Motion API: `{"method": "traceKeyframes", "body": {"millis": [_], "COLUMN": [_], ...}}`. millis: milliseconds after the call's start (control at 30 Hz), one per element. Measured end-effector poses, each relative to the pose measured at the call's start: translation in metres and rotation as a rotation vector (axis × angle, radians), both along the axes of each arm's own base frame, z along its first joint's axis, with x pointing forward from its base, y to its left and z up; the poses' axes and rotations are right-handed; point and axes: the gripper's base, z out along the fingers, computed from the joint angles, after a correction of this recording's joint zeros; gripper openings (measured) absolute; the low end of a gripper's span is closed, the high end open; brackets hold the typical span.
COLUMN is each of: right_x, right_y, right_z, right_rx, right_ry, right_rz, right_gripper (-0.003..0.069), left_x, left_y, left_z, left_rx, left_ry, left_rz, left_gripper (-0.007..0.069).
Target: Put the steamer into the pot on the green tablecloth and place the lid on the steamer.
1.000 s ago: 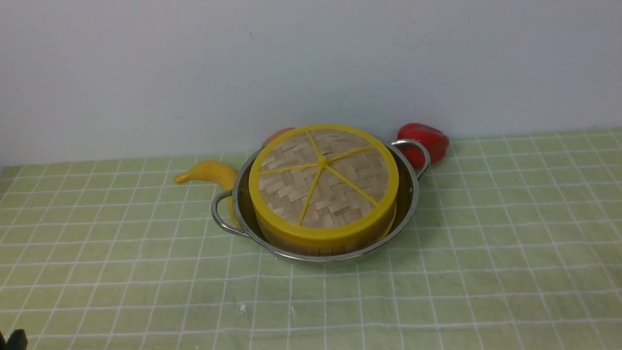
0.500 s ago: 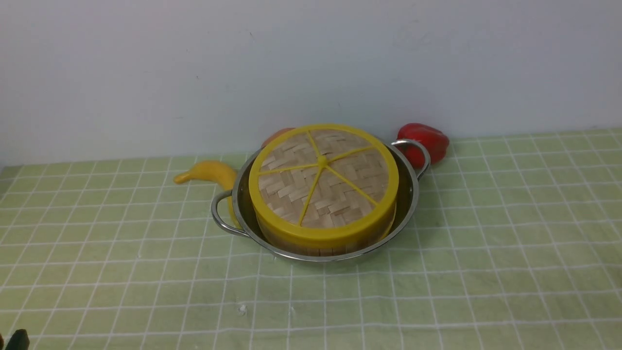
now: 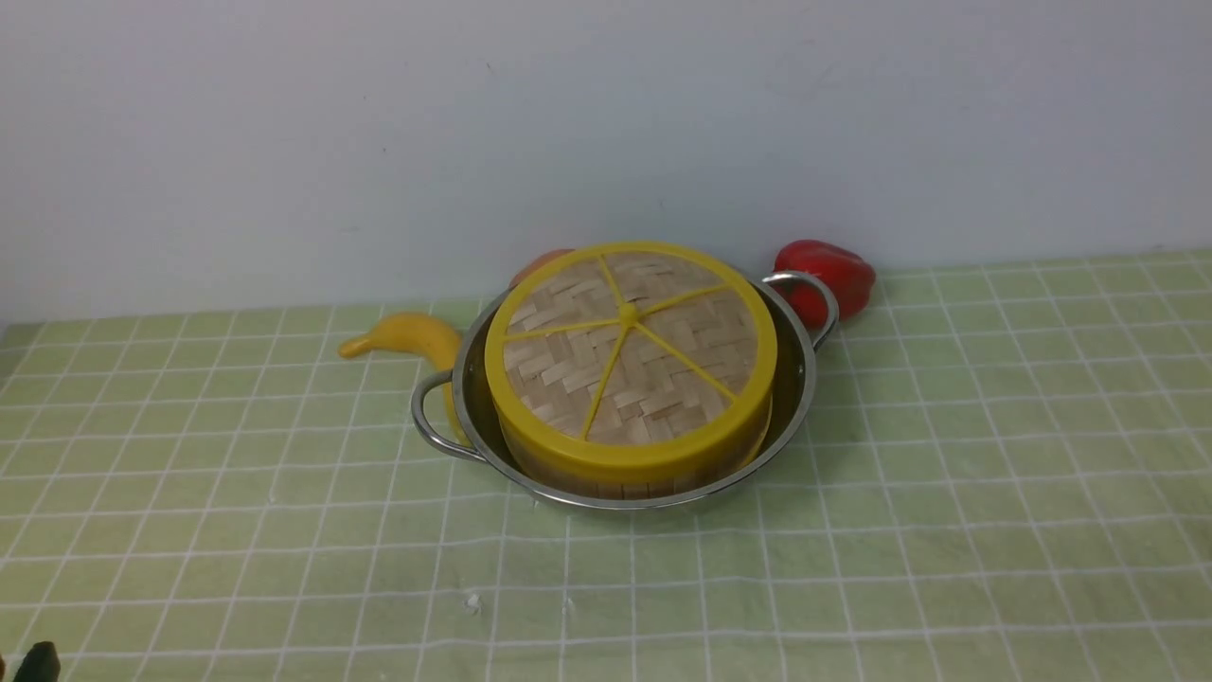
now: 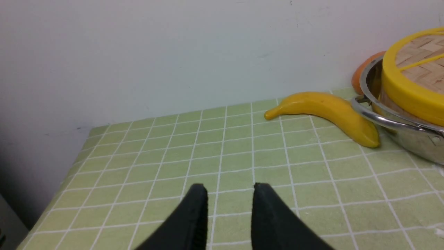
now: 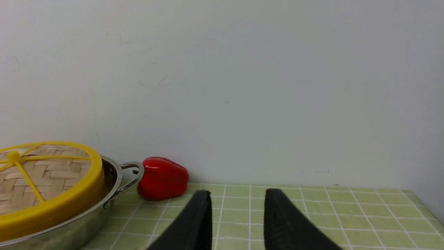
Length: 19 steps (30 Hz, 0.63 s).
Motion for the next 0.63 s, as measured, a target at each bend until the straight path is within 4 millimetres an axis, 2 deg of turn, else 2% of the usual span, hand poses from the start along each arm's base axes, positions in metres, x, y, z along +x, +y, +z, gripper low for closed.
{"method": "traceKeyframes", "body": {"millis": [633], "right_x": [0.0], "right_y": [0.0], "right_z": [0.0], "right_rx": [0.022], "right_ry": [0.001], "right_rz": [0.002], "right_gripper": [0.0239], "left_x": [0.0], "left_y": [0.0], "left_z": [0.0], "left_rx": [0.0], "left_ry": [0.0], "left_rz": [0.0], "left_gripper": [0.0211]}}
